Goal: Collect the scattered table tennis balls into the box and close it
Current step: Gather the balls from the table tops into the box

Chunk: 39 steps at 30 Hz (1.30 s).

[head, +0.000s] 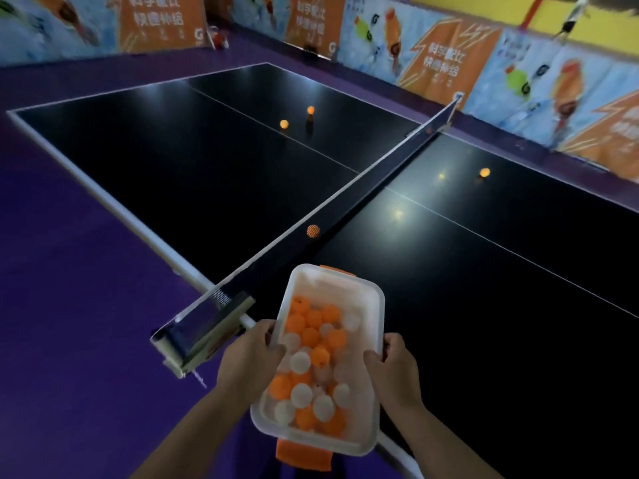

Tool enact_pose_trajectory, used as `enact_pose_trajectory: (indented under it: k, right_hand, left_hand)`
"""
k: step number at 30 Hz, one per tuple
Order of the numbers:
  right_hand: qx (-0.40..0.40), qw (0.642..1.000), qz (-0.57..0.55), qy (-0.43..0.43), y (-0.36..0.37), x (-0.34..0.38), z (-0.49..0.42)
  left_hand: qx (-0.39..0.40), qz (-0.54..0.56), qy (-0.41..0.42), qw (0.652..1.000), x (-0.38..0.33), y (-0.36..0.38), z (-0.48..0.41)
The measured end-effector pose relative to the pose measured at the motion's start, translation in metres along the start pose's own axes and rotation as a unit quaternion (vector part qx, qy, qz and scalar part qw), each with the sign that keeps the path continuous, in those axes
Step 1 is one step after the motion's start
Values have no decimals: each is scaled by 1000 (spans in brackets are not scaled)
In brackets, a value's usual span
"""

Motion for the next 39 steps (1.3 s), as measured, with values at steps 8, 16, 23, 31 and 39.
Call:
enact_pose_trajectory:
  k: [8, 16, 23, 31, 39]
  right_hand:
    - [3, 999, -42, -10, -14, 36, -91]
    - [-31, 997, -71, 14, -16, 55, -157]
    - [-139, 989, -30, 43, -27, 63, -203]
    - [-226, 969, -23, 99, -20, 59, -225]
    - [-231, 961, -49, 145, -6, 51, -229]
  left_hand:
    - [15, -19, 36, 999, -50, 21, -88]
    - [-43, -47, 45, 997, -79, -6, -173]
    - [-62, -12, 57, 996, -83, -38, -307]
    - [150, -57, 67, 985, -62, 61, -419]
    - [234, -93, 142, 957, -64, 115, -447]
Point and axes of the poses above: each hand's wrist, its own z-axis away from the middle knuckle, its own y-axis out of the palm, x = y × z, the point moved 10 cm from there along -z, towards the middle knuckle, and after that the axes turned 10 degrees about -z, right-handed, at the moved point
